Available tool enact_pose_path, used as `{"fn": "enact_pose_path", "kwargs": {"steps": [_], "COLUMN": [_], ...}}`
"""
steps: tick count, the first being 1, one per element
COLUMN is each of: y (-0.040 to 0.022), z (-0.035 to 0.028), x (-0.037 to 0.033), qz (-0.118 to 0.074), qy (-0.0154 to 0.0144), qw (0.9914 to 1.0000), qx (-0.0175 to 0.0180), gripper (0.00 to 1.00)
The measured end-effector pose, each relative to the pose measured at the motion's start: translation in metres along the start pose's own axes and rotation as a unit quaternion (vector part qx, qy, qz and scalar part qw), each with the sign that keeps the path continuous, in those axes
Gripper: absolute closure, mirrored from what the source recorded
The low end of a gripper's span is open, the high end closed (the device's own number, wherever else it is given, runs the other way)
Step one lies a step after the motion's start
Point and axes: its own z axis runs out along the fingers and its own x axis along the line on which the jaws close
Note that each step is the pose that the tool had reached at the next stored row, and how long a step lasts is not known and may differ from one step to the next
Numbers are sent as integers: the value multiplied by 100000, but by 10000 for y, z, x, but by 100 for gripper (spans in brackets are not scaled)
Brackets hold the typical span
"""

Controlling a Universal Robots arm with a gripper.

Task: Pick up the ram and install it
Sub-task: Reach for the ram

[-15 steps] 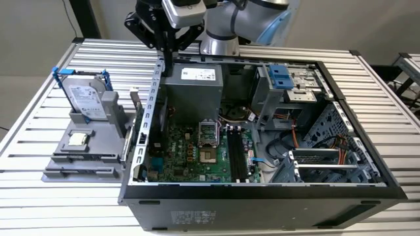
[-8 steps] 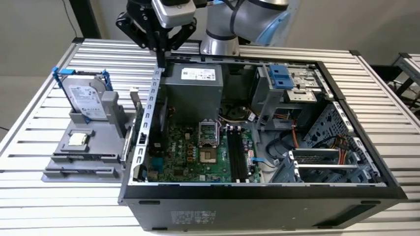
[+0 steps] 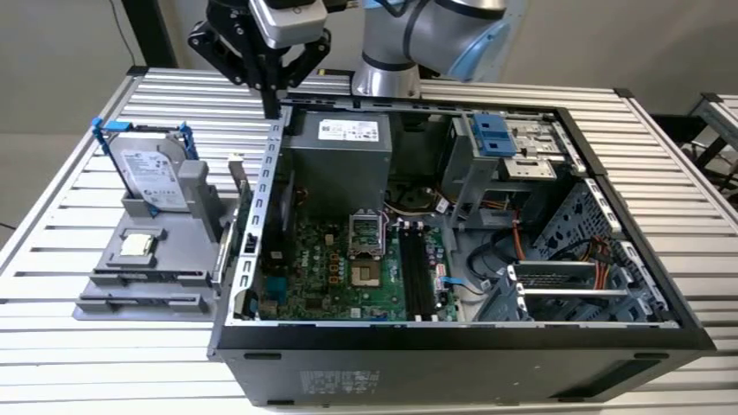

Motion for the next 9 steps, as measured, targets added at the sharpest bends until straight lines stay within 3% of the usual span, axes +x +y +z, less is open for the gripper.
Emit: {"fn": "enact_pose_path", "kwargs": {"steps": [9], "y": [-7], "z": [-5], "x": [216], "qz": [-598], "qy": [31], "qw": [99998], "qx": [-9], "gripper": [100]}}
